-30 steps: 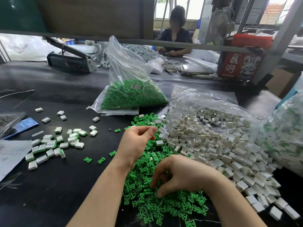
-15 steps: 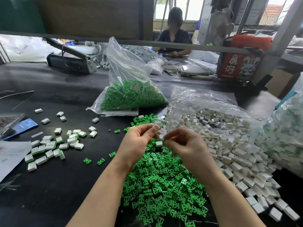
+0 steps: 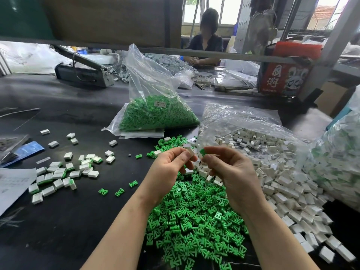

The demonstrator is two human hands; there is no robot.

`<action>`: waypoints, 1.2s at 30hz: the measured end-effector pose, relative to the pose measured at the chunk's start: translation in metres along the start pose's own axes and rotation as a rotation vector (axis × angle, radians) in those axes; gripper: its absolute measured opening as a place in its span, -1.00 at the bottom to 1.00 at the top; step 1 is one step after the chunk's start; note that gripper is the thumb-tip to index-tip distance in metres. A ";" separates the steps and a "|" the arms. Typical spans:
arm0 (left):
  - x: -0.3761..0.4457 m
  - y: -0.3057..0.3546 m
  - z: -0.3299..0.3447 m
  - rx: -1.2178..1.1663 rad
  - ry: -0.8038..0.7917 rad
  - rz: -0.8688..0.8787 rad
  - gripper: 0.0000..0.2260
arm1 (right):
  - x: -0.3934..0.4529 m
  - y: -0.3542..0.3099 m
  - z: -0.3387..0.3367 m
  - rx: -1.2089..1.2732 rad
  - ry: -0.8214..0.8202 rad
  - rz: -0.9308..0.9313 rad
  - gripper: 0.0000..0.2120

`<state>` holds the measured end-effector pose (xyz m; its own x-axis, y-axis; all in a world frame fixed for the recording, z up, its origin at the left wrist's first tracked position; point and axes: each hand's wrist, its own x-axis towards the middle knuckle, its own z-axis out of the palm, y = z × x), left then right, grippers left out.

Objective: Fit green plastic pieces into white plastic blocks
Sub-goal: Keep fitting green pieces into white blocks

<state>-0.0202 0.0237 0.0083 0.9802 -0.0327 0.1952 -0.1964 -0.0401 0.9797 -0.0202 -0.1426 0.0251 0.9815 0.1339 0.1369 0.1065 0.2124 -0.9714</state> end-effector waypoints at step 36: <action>-0.007 0.000 0.006 0.479 -0.042 0.222 -0.74 | 0.002 0.021 0.011 -0.616 -0.044 -0.163 -0.70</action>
<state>-0.0273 0.0178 0.0071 0.9138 -0.1319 0.3841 -0.3980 -0.4795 0.7821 -0.0180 -0.1275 0.0073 0.9389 0.1892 0.2875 0.3388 -0.3606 -0.8690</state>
